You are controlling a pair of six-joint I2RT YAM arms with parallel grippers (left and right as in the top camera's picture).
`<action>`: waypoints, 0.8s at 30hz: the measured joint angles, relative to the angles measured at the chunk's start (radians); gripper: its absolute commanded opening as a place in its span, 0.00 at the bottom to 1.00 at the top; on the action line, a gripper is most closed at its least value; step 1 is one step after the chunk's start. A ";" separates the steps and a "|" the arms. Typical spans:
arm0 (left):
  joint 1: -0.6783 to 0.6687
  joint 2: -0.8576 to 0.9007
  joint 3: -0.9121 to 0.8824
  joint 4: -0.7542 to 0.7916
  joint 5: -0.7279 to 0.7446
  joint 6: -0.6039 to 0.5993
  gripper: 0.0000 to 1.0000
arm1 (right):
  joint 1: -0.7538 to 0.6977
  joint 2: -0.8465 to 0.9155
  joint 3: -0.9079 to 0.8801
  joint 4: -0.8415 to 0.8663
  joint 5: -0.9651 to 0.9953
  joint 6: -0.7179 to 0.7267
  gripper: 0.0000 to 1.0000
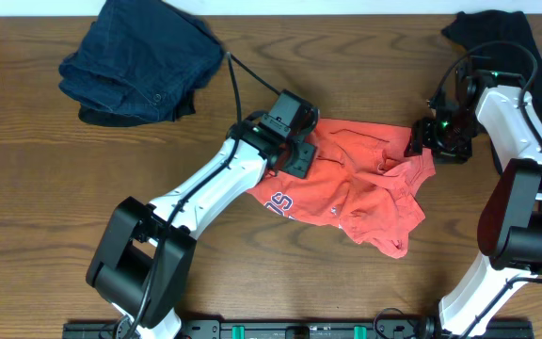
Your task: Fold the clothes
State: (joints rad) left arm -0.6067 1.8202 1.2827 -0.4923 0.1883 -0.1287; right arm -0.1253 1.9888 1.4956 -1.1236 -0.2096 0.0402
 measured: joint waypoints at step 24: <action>0.132 0.071 0.066 0.033 -0.118 0.056 0.98 | 0.000 0.000 0.000 0.004 0.000 0.000 0.66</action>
State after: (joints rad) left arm -0.4751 1.8915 1.3491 -0.4595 0.0700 -0.0727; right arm -0.1253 1.9888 1.4952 -1.1194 -0.2096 0.0402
